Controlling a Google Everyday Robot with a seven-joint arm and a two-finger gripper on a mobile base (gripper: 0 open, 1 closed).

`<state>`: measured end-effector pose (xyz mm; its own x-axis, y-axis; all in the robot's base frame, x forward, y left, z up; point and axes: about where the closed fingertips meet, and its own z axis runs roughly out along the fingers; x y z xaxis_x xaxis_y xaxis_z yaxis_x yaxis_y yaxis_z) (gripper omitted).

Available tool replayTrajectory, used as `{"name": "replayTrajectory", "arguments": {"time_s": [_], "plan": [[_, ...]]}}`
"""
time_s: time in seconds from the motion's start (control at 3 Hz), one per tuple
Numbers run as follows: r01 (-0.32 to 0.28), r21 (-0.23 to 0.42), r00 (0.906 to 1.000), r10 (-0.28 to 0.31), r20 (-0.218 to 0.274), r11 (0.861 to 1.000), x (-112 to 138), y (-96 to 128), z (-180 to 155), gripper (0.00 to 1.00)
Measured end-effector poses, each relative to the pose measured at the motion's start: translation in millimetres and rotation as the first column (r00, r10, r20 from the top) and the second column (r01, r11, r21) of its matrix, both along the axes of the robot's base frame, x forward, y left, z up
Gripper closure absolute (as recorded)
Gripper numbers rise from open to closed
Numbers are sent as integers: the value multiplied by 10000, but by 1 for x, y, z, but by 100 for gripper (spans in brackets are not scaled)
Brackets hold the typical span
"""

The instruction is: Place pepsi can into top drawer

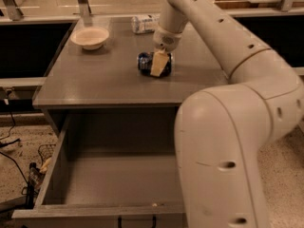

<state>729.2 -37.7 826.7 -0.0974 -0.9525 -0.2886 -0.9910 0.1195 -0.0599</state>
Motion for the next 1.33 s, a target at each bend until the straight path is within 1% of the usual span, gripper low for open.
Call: {"name": "replayTrajectory", "arguments": {"time_s": [0.33,0.67,1.0,1.33], "plan": [[502,44,9910,-503,1243,9987,-8,-39,68,100],[765,36,9710,-754,2269,9971,-27,-65,123,100],[899,-72,9431,-828,3220,9959,-65,-84,168,100],[894,-88,9415,-817,3269,9960,-59,-81,169,100]]}}
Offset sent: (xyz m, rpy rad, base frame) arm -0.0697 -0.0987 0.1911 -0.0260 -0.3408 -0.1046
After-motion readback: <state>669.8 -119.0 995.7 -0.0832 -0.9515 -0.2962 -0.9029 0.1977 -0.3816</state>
